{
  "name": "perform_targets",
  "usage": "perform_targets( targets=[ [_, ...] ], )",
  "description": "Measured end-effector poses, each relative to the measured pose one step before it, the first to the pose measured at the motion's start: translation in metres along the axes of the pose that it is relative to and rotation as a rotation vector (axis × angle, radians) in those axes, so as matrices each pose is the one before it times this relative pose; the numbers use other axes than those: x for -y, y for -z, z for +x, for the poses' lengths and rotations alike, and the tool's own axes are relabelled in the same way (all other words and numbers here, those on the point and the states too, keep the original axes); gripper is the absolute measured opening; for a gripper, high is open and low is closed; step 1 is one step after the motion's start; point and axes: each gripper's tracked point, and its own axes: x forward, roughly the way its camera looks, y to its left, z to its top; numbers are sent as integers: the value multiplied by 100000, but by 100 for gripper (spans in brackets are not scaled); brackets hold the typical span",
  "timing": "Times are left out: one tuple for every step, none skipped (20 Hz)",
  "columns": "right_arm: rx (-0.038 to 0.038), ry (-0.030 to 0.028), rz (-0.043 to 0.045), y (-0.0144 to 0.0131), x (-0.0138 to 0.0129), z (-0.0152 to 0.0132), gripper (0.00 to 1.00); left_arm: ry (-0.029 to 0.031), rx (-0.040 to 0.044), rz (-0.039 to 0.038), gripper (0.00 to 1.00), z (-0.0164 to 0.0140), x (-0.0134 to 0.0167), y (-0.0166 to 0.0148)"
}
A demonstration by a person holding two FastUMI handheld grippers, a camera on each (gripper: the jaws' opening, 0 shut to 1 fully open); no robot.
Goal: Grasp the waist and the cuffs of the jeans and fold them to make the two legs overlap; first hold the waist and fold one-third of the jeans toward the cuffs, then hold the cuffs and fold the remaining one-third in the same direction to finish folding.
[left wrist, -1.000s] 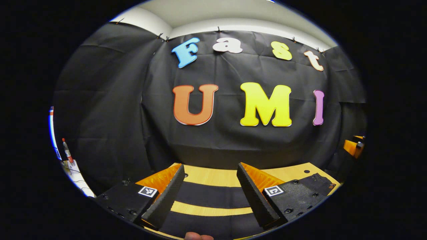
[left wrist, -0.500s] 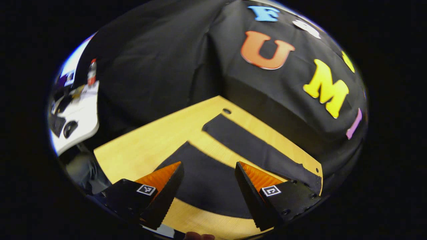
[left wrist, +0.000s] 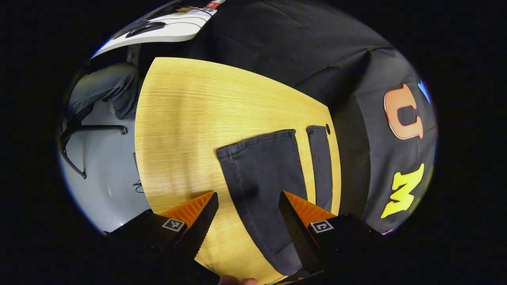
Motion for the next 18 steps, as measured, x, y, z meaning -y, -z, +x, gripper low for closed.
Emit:
perform_targets(
  targets=[
    [-503, -261, 2624, -330, 172, 545, 98, -171, 149, -300, 99, 147, 220, -86],
    [-626, -162, 3027, -216, 299, 568, 98, -103, 47, 195, 98, 257, 188, -186],
    [-869, -30, 3396, -313, 233, 687, 98, 110, 107, 99, 98, 302, 179, -317],
    [-890, -456, 3439, -256, 208, 845, 98, 646, 56, 107, 99, 328, 394, -167],
    [-1491, -533, 2815, -303, 148, 866, 98, 564, 126, -140, 98, 346, 469, -37],
    [-473, 1292, 2298, -306, 452, 646, 98, 623, 143, -303, 98, 310, 386, -55],
    [-204, 1094, 2245, -428, 400, 920, 98, 659, -18, -229, 99, 226, 314, -85],
    [-82, 729, 1895, -310, 137, 710, 98, 120, -191, -261, 99, 160, 363, 0],
    [208, 1041, 1511, -258, 41, 781, 98, 261, -171, -95, 98, 379, 130, -188],
    [295, -717, 1221, -418, -328, 403, 98, 373, -148, -311, 98, 289, 412, -78],
    [-576, -746, -225, -285, -426, 580, 92, 289, -134, -707, 98, 388, 319, -5],
    [-564, -1011, -1238, -78, -511, 445, 92, 498, 228, -571, 98, 301, 437, -97],
    [-878, -214, -1713, -51, -438, 510, 95, 480, -113, -68, 98, 338, 392, -8],
    [-139, 38, -1530, -1, -41, 221, 95, 457, -252, 546, 98, 331, 376, 65],
    [-69, 21, -906, 145, 77, 106, 95, 572, -413, 819, 98, 288, 362, 34],
    [43, 115, -479, 59, 62, -218, 95, -88, -274, 775, 98, 346, 209, 6],
    [-78, 950, -261, -62, -12, -45, 95, -364, -718, 540, 98, 319, 150, 102],
    [-56, 2422, -769, -108, 86, -119, 92, -438, -195, 219, 96, 216, 138, -56]
  ],
)
